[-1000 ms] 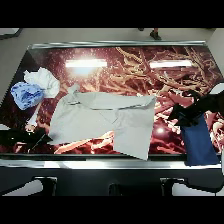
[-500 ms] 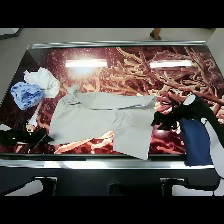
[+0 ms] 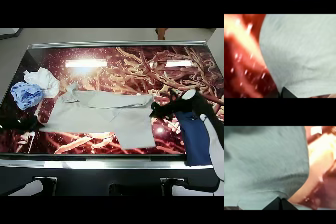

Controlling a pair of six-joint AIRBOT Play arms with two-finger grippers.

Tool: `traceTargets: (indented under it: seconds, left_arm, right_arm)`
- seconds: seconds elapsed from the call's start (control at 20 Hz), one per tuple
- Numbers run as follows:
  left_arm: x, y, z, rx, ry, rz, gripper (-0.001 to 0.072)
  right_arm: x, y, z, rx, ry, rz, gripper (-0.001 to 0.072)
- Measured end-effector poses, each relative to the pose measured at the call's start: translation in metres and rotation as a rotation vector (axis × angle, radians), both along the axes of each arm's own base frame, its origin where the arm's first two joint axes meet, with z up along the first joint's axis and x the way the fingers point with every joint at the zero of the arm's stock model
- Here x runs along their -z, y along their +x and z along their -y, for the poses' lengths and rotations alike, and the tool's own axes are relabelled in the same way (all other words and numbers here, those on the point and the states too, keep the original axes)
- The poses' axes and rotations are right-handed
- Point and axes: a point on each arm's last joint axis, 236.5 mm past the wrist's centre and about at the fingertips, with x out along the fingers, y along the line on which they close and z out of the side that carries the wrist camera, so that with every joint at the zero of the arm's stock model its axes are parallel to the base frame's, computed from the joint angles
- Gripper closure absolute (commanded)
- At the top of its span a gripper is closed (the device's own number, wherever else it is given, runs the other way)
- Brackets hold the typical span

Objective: Fold the shirts.

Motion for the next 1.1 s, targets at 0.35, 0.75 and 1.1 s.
traceTargets:
  seconds: [0.35, 0.75, 1.1]
  left_arm:
    - [-0.409, 0.077, 0.015, -0.040, 0.331, 1.026, 0.0667]
    - [-0.615, -0.107, 0.076, -0.187, 0.466, 1.615, 0.0667]
    - [-0.577, -0.087, 0.076, -0.134, 0.451, 1.462, 0.0666]
  right_arm:
    - [-0.399, 0.038, 0.045, 0.062, -0.336, 1.105, 0.0663]
    - [-0.613, -0.190, 0.068, 0.289, -0.593, 1.660, 0.0663]
    - [-0.595, -0.190, 0.082, 0.336, -0.603, 1.554, 0.0663]
